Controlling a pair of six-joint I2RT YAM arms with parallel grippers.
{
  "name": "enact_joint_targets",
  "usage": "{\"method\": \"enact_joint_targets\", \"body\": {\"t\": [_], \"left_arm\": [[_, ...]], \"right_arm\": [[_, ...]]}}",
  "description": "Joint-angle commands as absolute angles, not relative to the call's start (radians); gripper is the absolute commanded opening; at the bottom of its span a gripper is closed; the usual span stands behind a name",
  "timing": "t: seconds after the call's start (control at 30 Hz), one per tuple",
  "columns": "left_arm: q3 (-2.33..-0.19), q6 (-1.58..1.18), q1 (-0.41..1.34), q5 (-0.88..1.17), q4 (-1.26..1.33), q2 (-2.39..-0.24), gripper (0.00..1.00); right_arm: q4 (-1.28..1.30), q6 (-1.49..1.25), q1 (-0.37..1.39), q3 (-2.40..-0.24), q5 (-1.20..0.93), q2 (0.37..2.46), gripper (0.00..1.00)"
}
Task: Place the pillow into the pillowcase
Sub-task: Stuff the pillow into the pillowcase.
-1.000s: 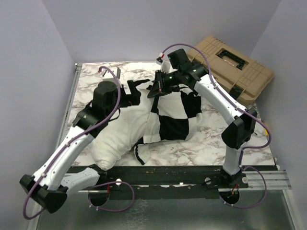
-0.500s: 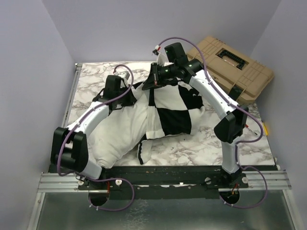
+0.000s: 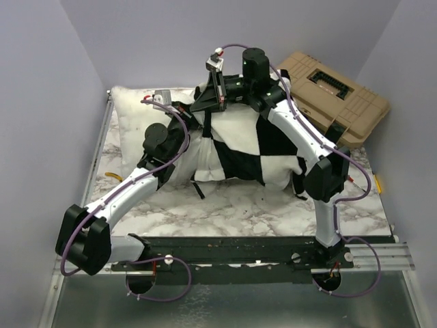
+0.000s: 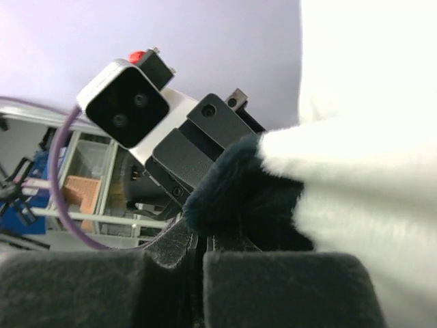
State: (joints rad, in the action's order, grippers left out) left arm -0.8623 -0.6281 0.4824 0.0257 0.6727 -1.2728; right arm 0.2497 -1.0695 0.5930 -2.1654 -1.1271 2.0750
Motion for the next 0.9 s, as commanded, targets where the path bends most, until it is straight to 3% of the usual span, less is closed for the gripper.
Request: {"method": "enact_joint_targets", "body": {"t": [0.0,0.33,0.57,0.87], "left_arm": [[-0.886,-0.646,0.606,-0.013,0.981,-1.32,0.0],[-0.881,-0.536,0.719,0.158,0.896,-1.289,0.0],[-0.95,-0.323,0.92,0.053,0.667,-1.298,0.0],[-1.094,0.078,1.051,-0.193,0.696,-1.418,0.0]], "right_arm": [[-0.26,-1.426,0.652,-2.112,-1.197,2.031,0.0],[-0.148,-1.389,0.542,-2.316,-1.079,2.111,0.0],[-0.214,-1.561,0.539,-2.455,-1.101,2.236,0.0],[-0.303,-1.731,0.58,-2.399,-1.179,2.195,0.0]]}}
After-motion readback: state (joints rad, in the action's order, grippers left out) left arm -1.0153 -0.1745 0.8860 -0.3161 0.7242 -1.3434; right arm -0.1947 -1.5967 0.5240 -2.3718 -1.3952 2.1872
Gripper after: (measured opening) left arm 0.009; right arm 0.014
